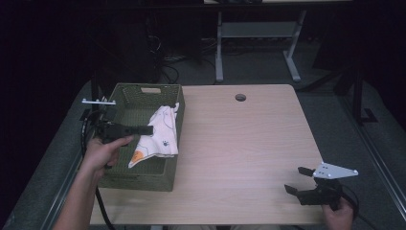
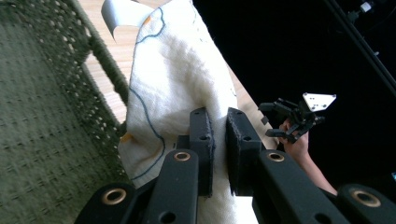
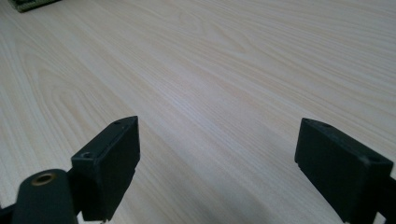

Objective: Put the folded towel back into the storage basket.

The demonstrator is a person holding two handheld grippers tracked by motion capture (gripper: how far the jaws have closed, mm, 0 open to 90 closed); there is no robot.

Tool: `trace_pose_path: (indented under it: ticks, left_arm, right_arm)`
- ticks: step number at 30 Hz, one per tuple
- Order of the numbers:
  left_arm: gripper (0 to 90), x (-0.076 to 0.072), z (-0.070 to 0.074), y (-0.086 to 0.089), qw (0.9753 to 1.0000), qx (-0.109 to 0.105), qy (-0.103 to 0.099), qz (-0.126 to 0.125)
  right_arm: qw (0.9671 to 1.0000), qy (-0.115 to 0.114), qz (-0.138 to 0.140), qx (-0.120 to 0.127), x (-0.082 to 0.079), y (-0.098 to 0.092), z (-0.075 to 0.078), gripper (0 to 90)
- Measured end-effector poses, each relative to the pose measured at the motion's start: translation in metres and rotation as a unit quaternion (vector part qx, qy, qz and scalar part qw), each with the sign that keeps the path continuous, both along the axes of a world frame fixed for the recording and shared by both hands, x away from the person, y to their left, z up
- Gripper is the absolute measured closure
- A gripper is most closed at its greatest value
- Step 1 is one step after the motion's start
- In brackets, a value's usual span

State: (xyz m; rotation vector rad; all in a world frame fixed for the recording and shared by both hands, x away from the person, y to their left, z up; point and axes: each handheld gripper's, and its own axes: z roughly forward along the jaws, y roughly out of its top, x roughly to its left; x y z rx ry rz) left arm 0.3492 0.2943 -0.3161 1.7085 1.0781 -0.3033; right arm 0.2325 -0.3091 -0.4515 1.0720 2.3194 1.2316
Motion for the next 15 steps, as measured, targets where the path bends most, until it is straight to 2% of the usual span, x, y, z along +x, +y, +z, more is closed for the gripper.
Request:
trace_pose_path:
  ticks: [15]
  left_arm:
    - [82.7,0.0,-0.008,0.025,0.9994,0.015,0.013,0.028]
  right_arm:
    - [1.0,0.003,0.002,-0.005,0.001,0.001,-0.001,13.5]
